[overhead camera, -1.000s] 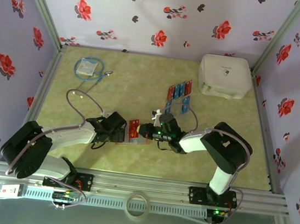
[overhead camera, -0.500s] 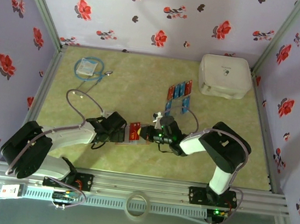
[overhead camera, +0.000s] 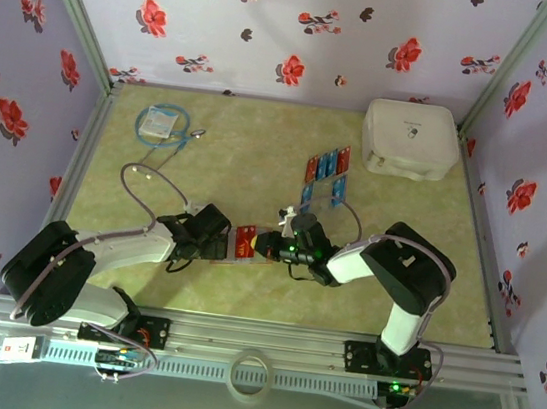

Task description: Put the credit cards into the card holder

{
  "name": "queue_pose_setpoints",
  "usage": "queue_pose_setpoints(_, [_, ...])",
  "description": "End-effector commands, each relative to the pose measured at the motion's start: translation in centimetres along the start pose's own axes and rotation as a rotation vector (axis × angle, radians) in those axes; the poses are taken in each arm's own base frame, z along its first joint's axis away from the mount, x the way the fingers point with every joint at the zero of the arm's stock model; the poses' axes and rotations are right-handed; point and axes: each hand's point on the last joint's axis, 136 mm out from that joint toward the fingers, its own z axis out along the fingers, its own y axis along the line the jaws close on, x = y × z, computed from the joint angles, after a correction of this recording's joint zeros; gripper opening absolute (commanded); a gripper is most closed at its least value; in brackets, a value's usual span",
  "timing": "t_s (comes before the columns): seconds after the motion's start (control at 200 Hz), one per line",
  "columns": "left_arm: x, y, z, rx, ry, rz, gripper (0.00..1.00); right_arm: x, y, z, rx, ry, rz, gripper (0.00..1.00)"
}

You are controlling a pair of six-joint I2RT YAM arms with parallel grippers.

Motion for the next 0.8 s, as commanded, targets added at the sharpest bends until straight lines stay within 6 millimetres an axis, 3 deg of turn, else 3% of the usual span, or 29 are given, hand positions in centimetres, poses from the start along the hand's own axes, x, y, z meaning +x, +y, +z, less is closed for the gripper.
queue_pose_setpoints(0.0, [1.0,1.4,0.4,-0.061,0.013,0.007,1.0,0.7,-1.2,0.3,0.035,0.007,0.022,0.0])
queue_pose_setpoints(0.795, [1.1,1.4,0.5,-0.062,0.013,0.007,1.0,1.7,-2.3,-0.1,0.07,0.03,0.033,0.0])
